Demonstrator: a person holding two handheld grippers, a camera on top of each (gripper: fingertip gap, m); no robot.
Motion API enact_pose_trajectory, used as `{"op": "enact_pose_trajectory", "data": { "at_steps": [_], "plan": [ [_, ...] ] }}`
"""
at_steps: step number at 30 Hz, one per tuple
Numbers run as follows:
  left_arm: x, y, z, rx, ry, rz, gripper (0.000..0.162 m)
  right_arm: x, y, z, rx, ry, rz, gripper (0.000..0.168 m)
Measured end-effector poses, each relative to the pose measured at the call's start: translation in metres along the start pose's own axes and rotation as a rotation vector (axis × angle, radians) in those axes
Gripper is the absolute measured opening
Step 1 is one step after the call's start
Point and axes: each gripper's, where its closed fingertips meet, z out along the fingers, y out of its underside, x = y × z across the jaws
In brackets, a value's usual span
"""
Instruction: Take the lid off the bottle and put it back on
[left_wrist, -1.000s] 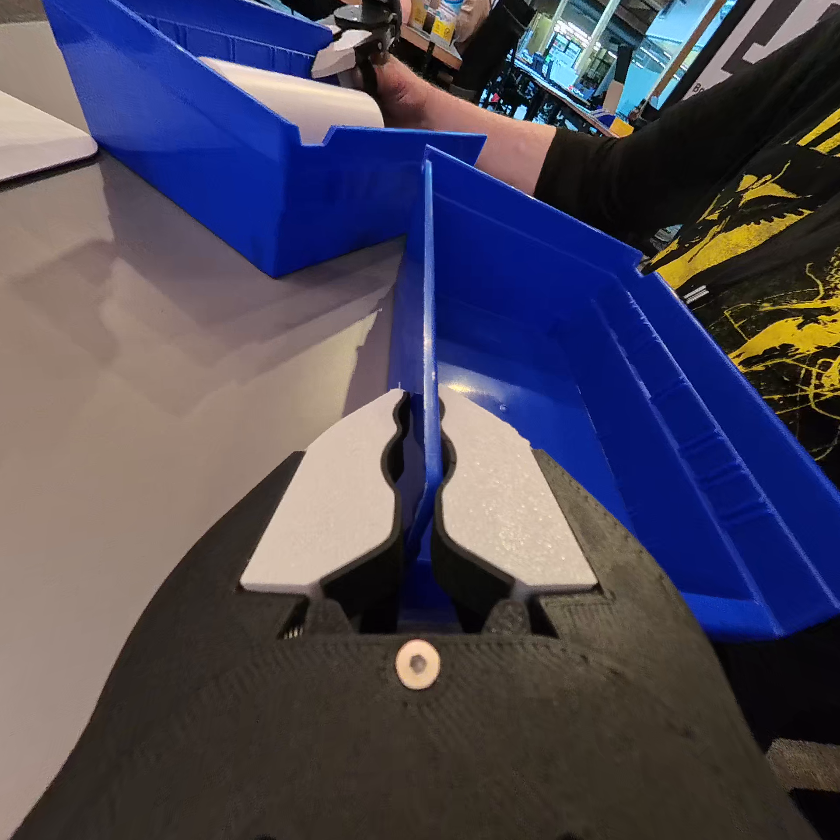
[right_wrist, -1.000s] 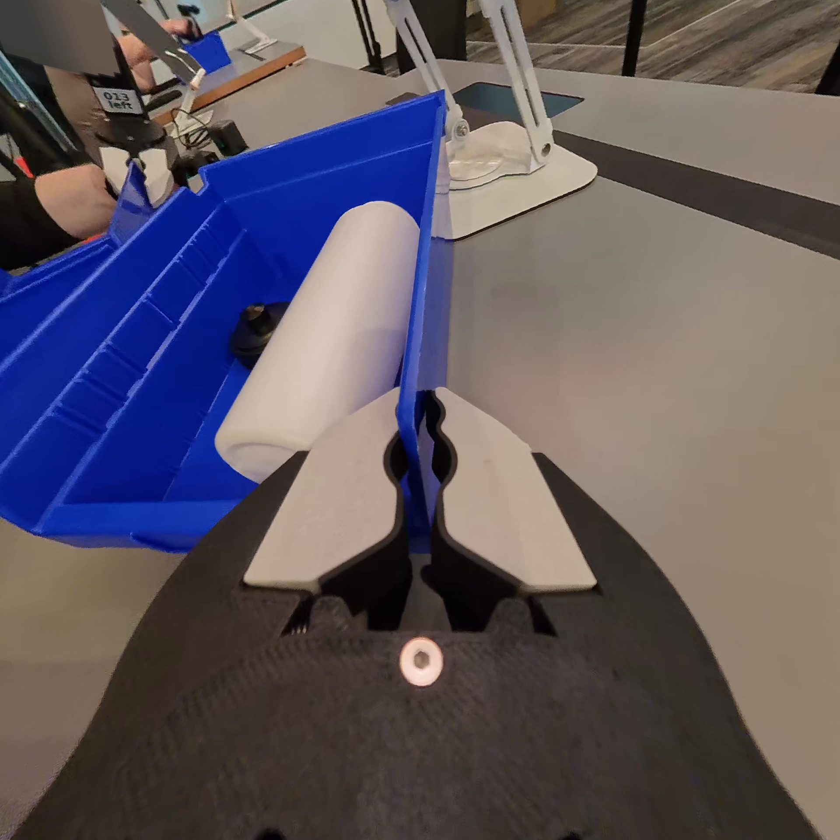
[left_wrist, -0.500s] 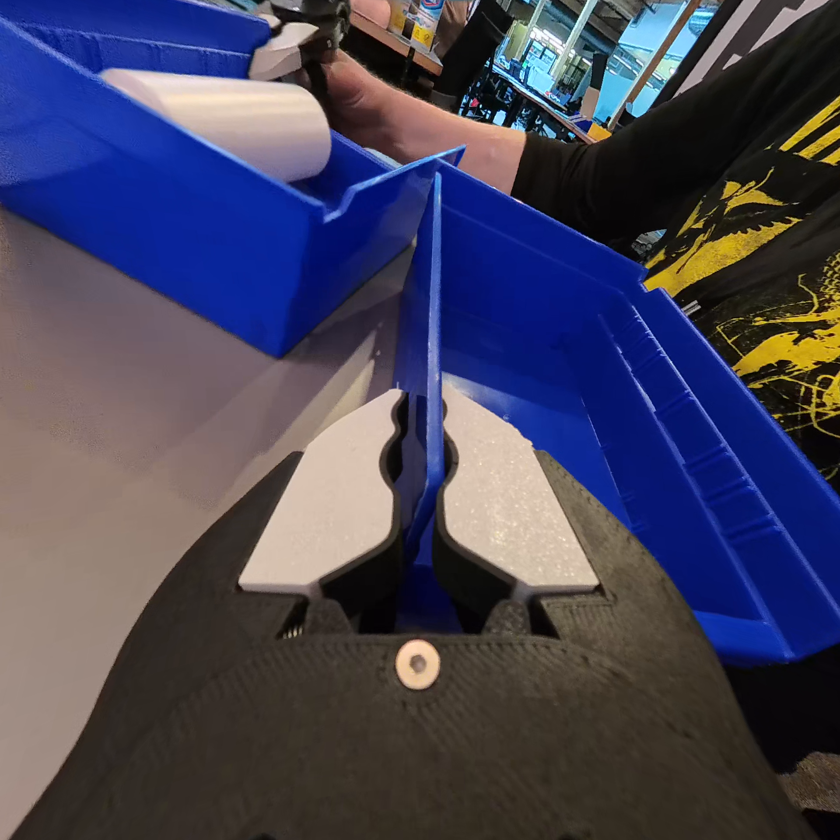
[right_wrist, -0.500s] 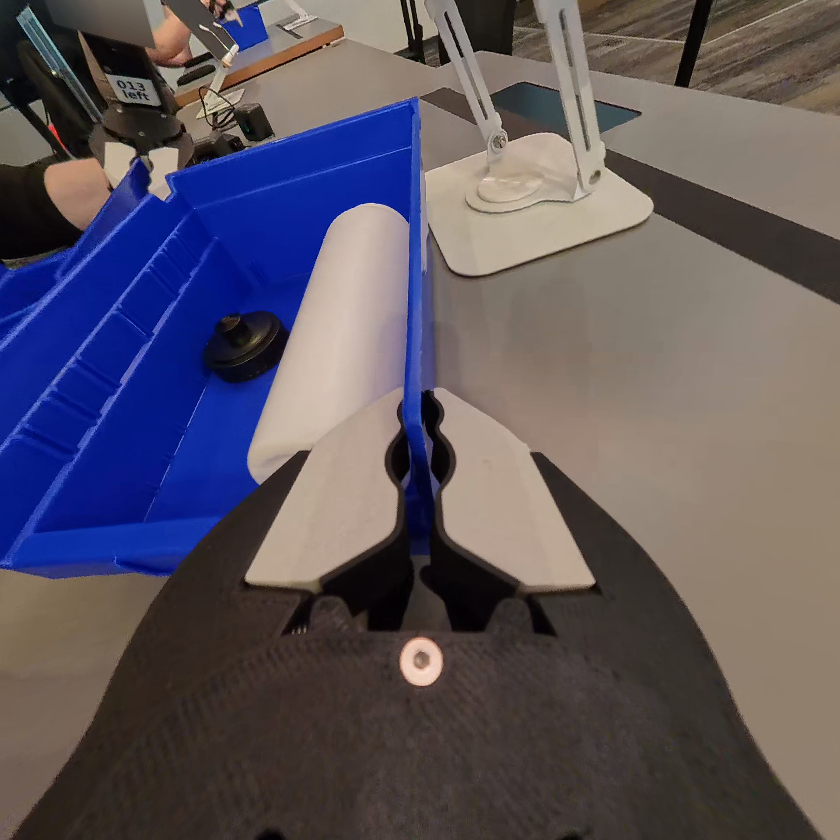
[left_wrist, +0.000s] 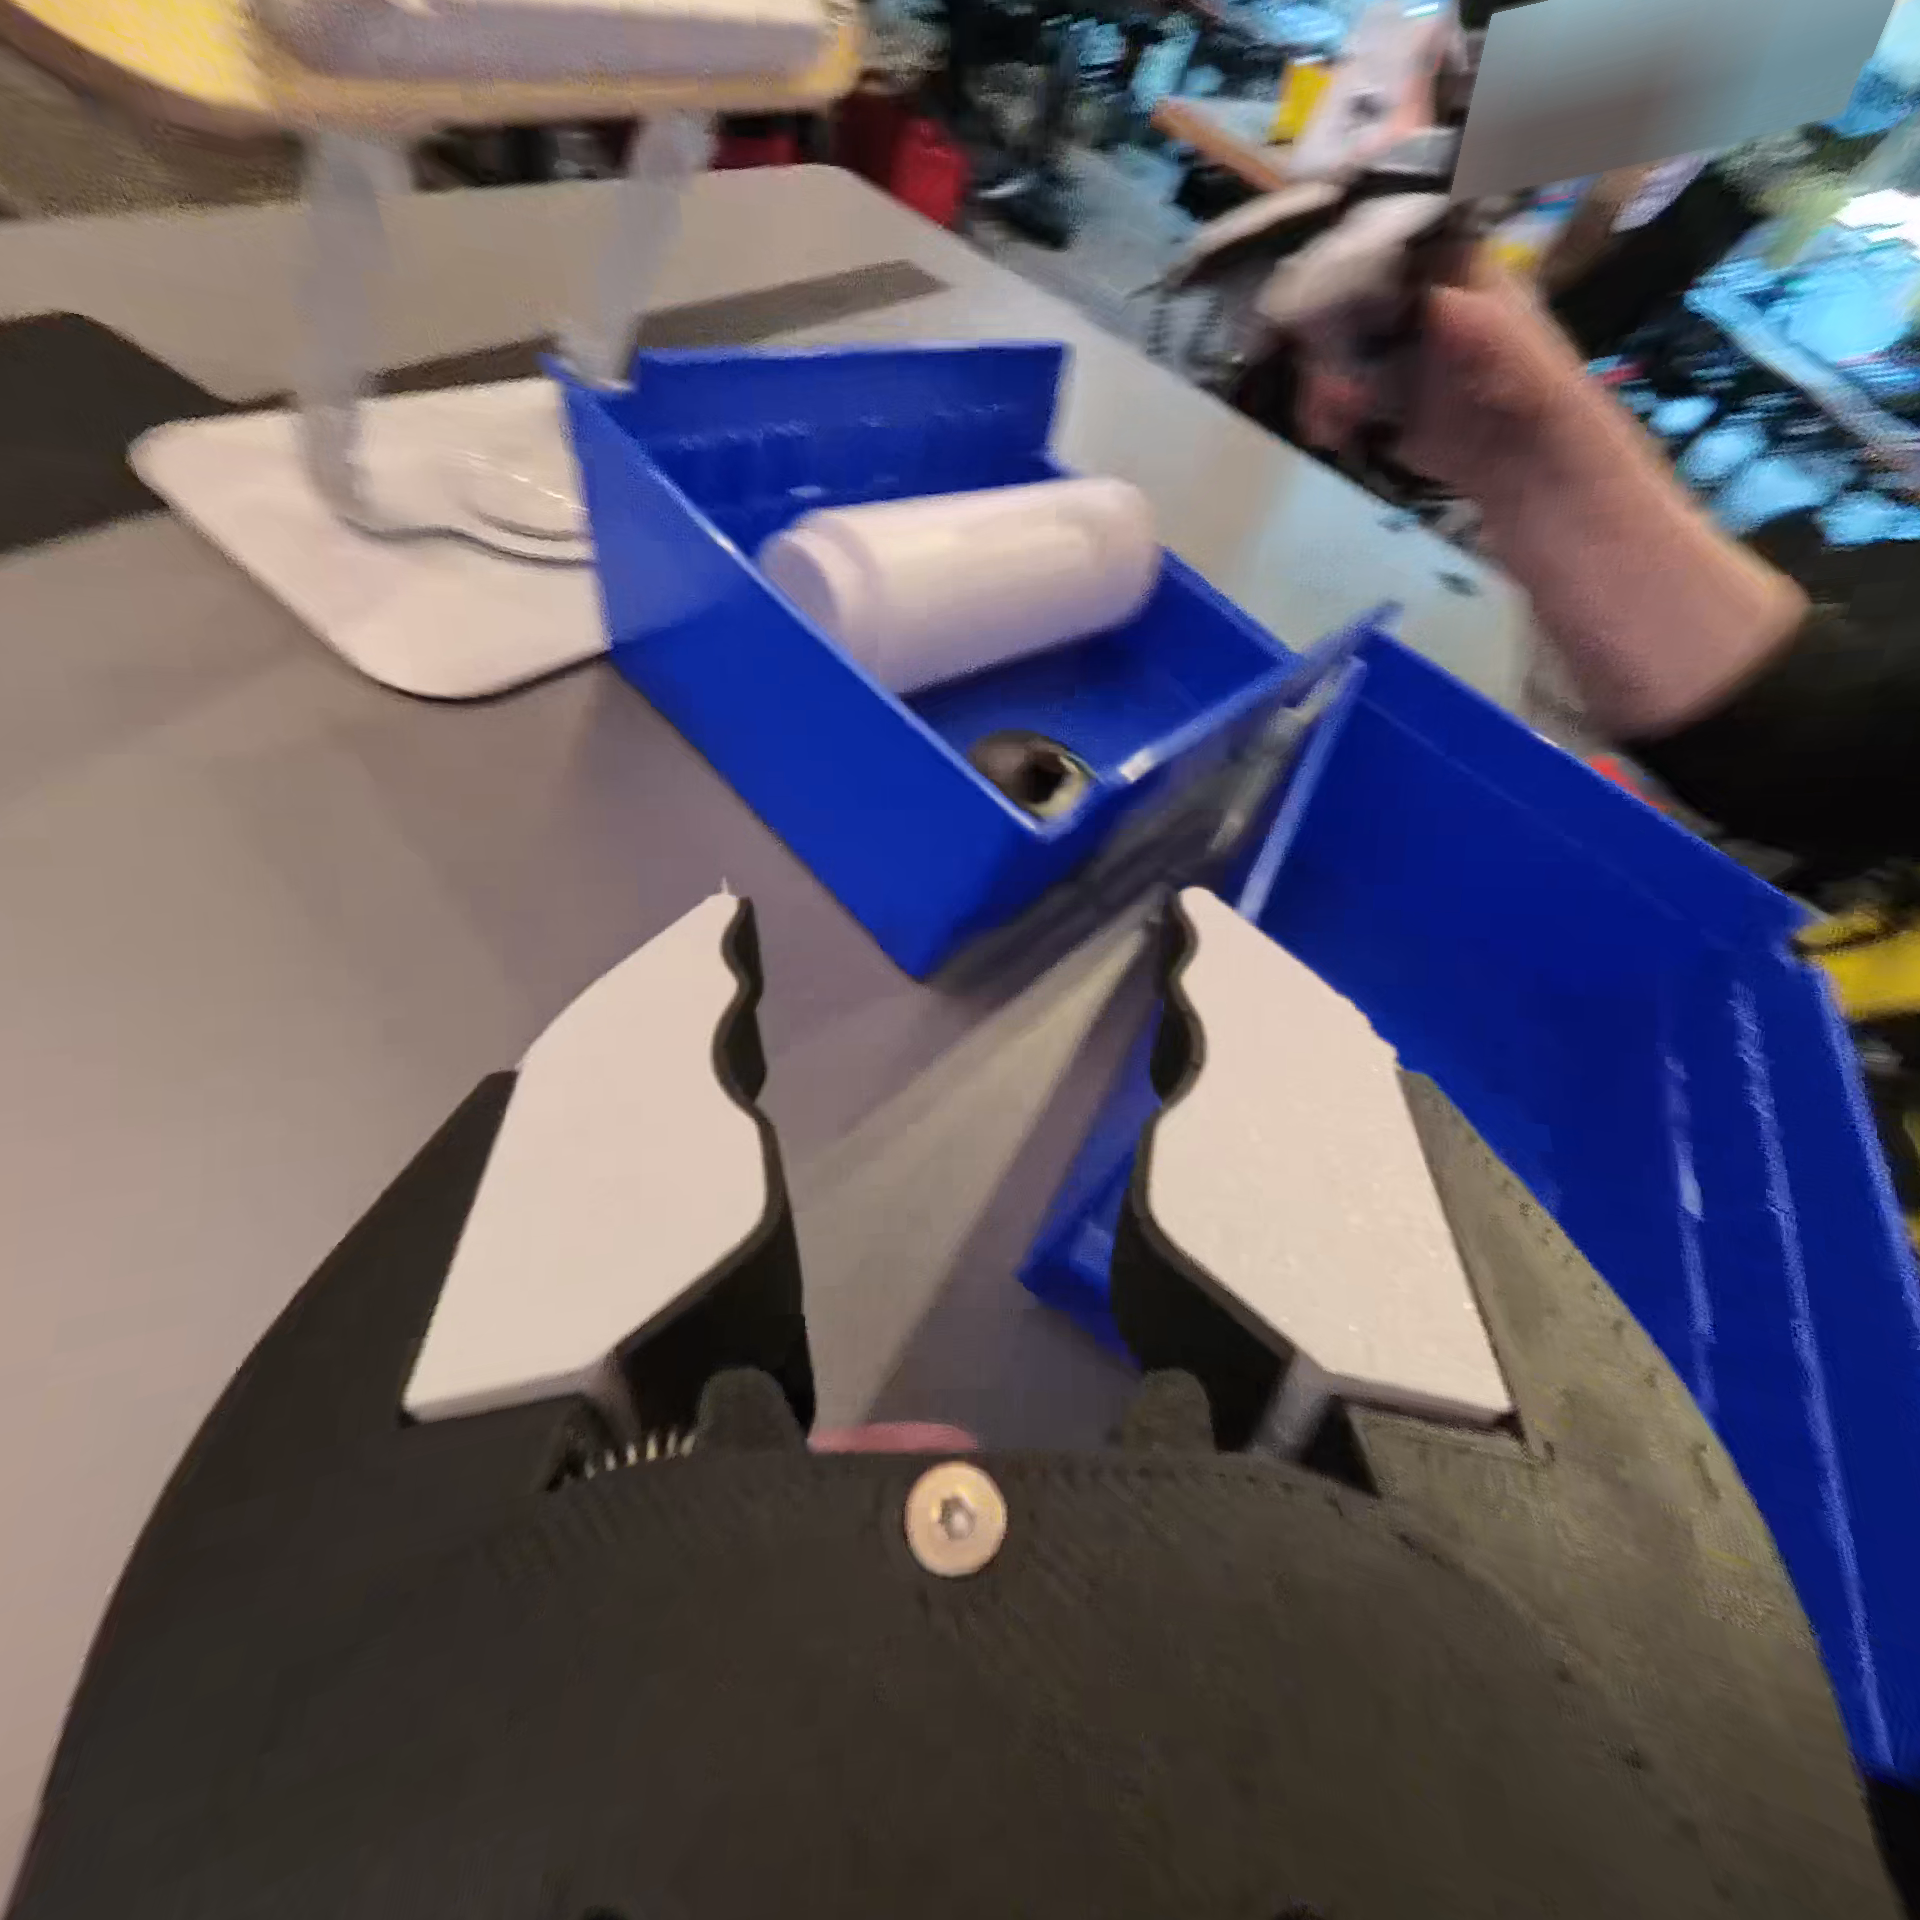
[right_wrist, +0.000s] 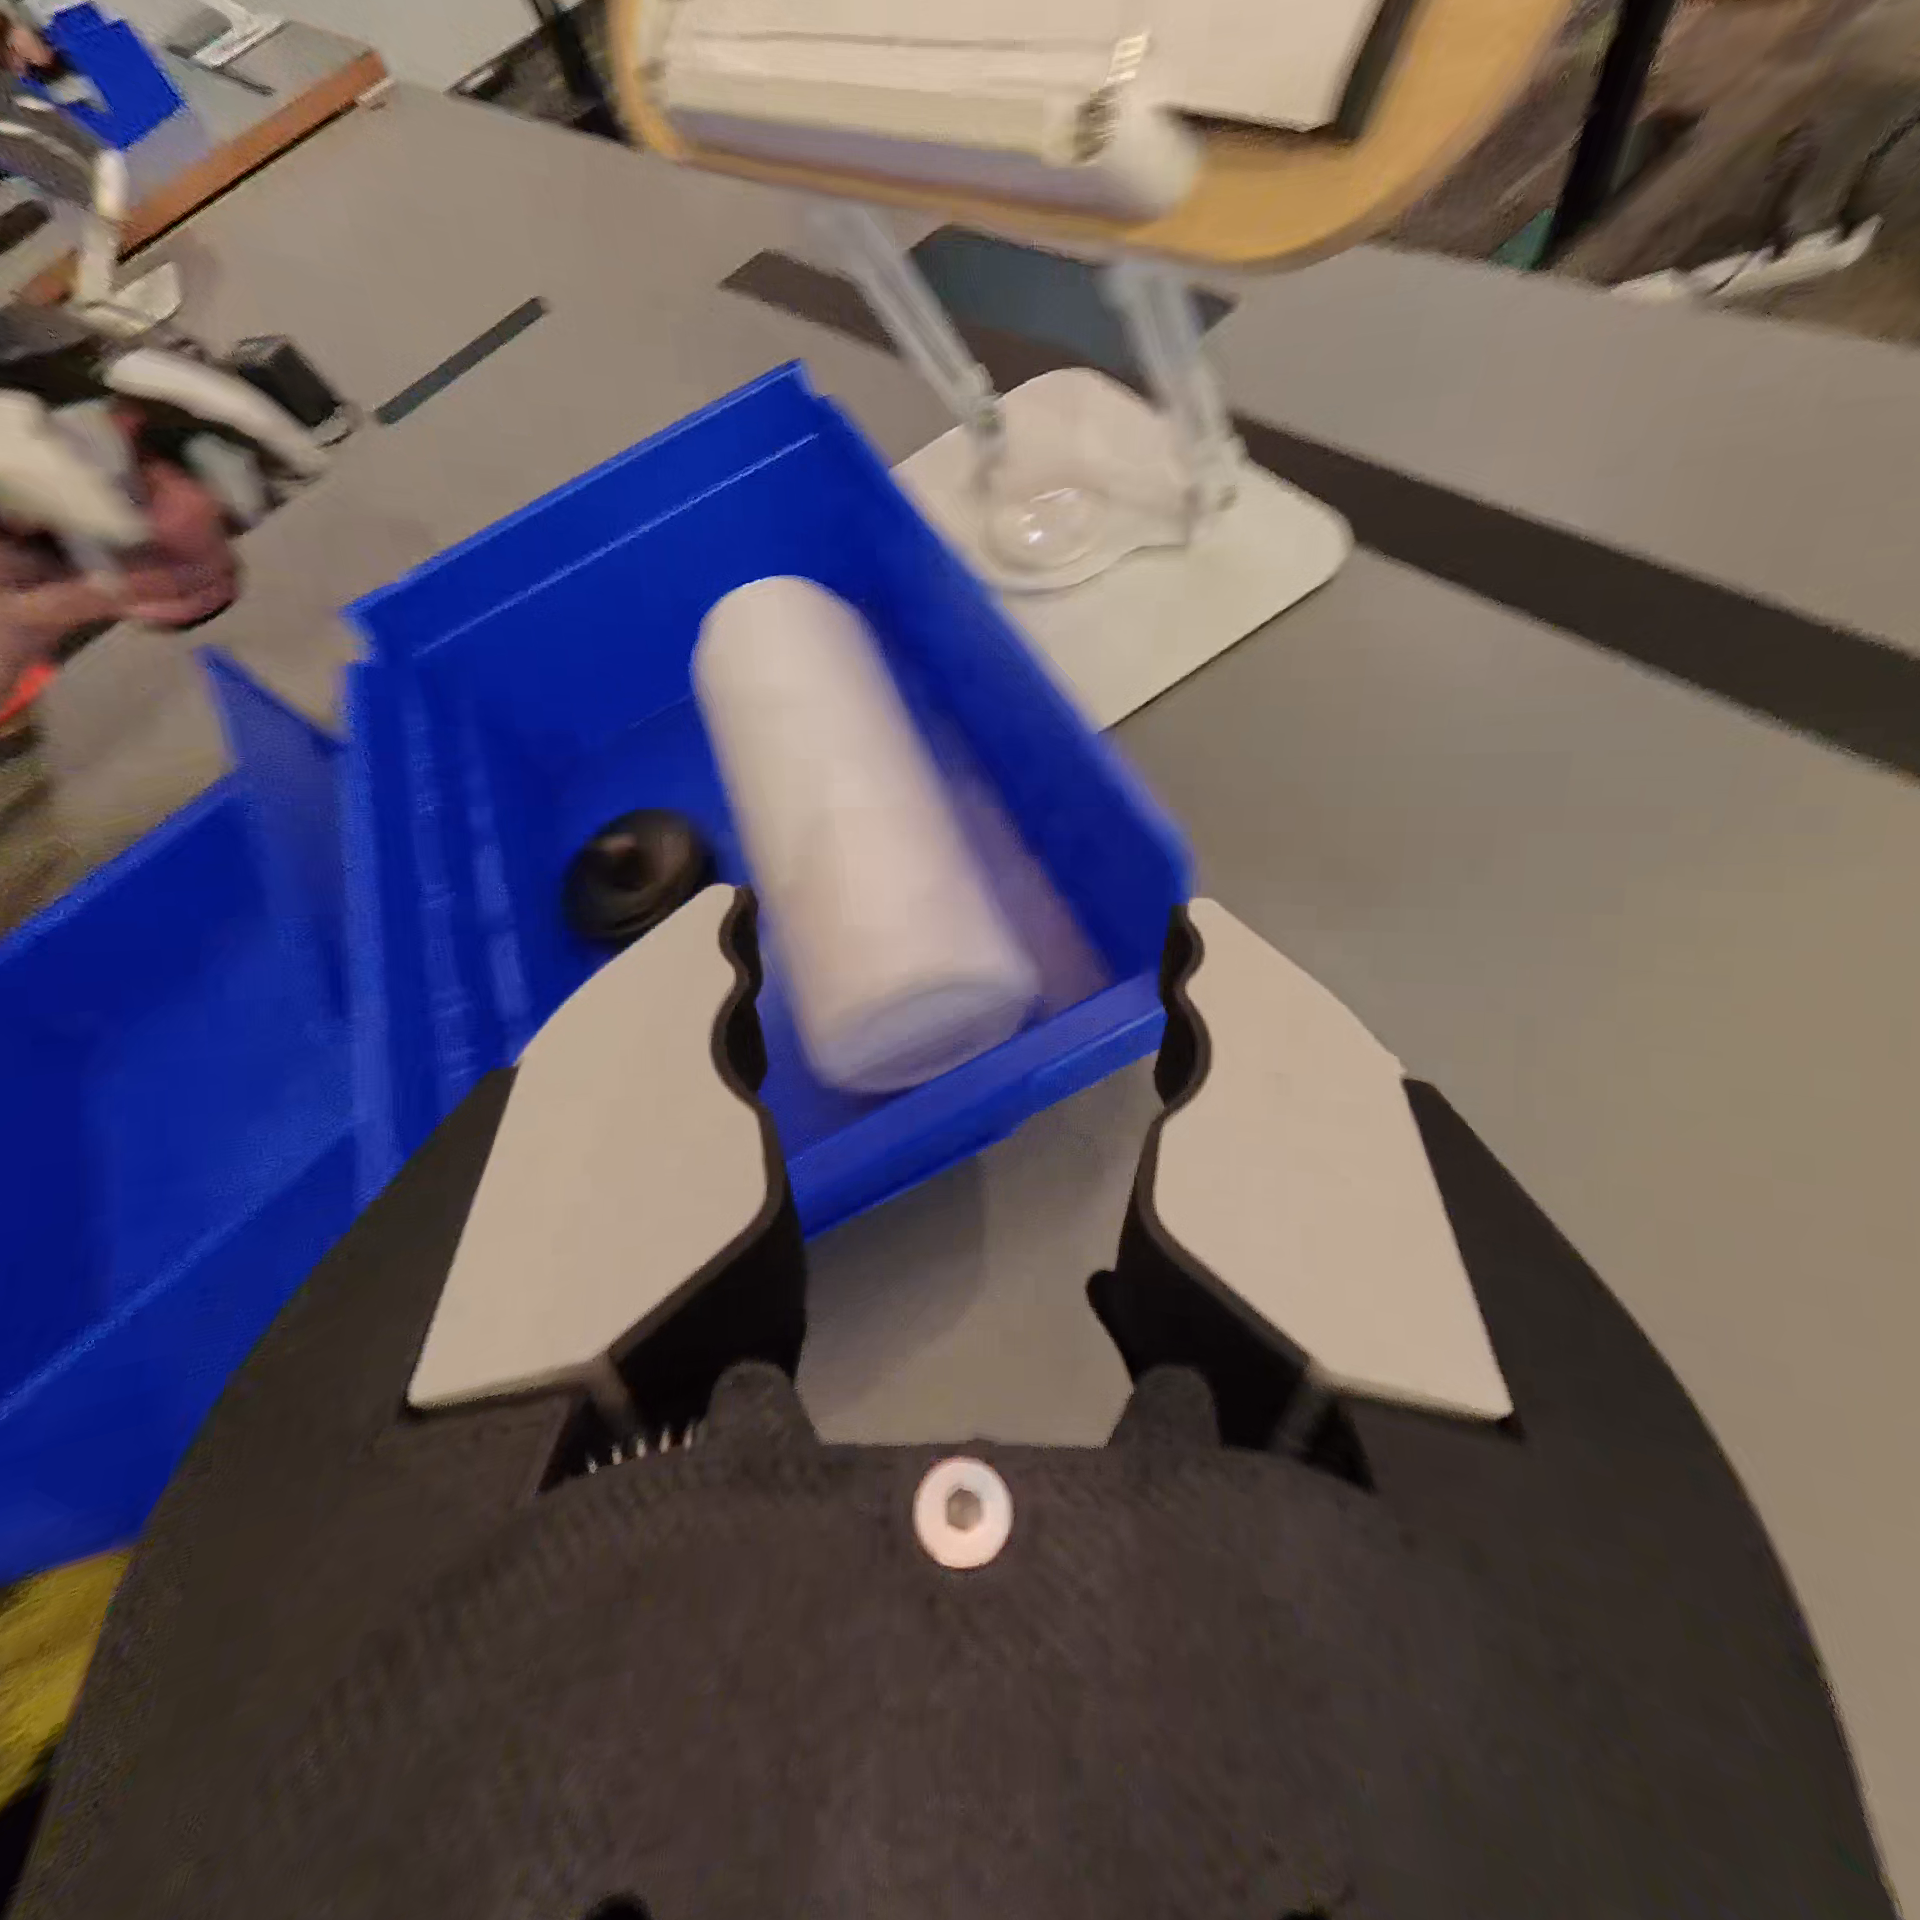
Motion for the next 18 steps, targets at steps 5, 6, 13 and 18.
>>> {"op": "enact_pose_trajectory", "data": {
  "at_steps": [5,6,13,18],
  "plan": [
    [-0.002,-0.048,0.048,-0.075,-0.133,0.029,0.09,-0.103,0.041,-0.009,-0.156,-0.071,0.028,0.089],
    [-0.001,-0.051,0.06,-0.108,-0.146,0.046,0.093,-0.118,0.05,-0.007,-0.193,-0.07,0.02,0.098],
    [-0.021,-0.026,0.113,-0.396,-0.237,0.012,0.085,-0.16,0.094,0.002,-0.315,-0.07,0.071,0.1],
    [-0.026,-0.009,0.124,-0.479,-0.245,0.036,0.064,-0.169,0.112,0.015,-0.397,-0.038,0.036,0.11]
  ]
}}
